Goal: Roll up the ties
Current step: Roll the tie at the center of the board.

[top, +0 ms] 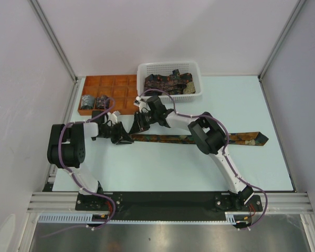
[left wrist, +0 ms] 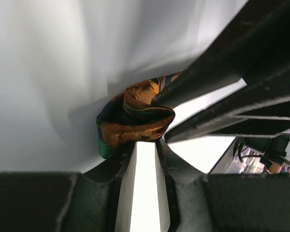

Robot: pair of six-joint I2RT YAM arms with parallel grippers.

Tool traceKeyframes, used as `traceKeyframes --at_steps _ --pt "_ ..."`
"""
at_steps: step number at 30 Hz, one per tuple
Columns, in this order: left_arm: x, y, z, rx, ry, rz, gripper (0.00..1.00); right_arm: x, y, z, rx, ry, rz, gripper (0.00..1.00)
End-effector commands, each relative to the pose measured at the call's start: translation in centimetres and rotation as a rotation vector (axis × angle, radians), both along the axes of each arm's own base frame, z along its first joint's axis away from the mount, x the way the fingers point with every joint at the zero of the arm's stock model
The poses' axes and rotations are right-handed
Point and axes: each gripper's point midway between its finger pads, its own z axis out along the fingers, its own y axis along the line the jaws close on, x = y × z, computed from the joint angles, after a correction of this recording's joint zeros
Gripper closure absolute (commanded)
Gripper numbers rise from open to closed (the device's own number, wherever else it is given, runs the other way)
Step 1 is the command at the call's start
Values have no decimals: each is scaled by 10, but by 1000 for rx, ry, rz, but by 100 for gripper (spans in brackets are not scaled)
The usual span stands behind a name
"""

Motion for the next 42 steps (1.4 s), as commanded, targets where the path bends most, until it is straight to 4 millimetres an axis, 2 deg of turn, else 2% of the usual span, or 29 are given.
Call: traceKeyframes --at_steps 1,2,4,6,7,8,13,16,17,18,19,21,23,24,26,27,30,31,33,38,42 --pt "-3 6 -7 32 -12 -16 72 2 11 8 40 -34 14 77" --pt "-3 6 -5 33 -21 -19 71 2 11 8 38 -33 13 83" --pt "-4 6 2 37 -49 -41 67 2 9 6 35 -32 16 89" --pt "-2 8 19 41 -130 -75 62 1 6 3 24 -25 15 98" --pt "-3 9 27 41 -150 -90 56 1 5 1 20 -21 16 100" --pt "0 13 43 54 -245 -127 53 2 3 0 17 -22 15 100" --pt "-6 35 80 163 -473 -277 34 1 -1 -5 7 -1 17 100" --pt "2 50 97 284 -748 -446 25 1 -3 -9 0 8 17 100" --pt "4 51 101 304 -816 -492 23 -1 -3 -11 -3 12 20 100" --pt "3 47 108 299 -898 -538 10 -1 -4 -12 -6 12 22 100" --pt "7 48 111 338 -1010 -623 5 -1 -5 -14 -11 11 23 100" --pt "12 44 114 351 -1108 -696 1 -3 -8 -19 -28 4 32 100" --pt "21 42 112 390 -1166 -774 3 -6 -12 -23 -53 16 34 100" --pt "26 43 103 396 -1133 -803 4 -7 -14 -26 -61 14 36 100" --pt "22 35 93 376 -1129 -909 9 -8 -17 -29 -77 16 33 100" --pt "26 30 87 367 -1118 -946 10 -9 -19 -32 -86 21 29 100" --pt "31 27 72 395 -1077 -1006 14 -6 -22 -33 -91 21 18 100" --pt "29 20 60 390 -1053 -1052 14 -6 -23 -33 -93 19 19 100" --pt "28 12 52 401 -1029 -1098 16 -6 -23 -34 -98 18 17 100" --pt "30 11 37 440 -948 -1136 17 -5 -27 -37 -111 19 6 100" --pt "27 16 23 484 -910 -1189 23 -4 -30 -39 -115 29 2 100"
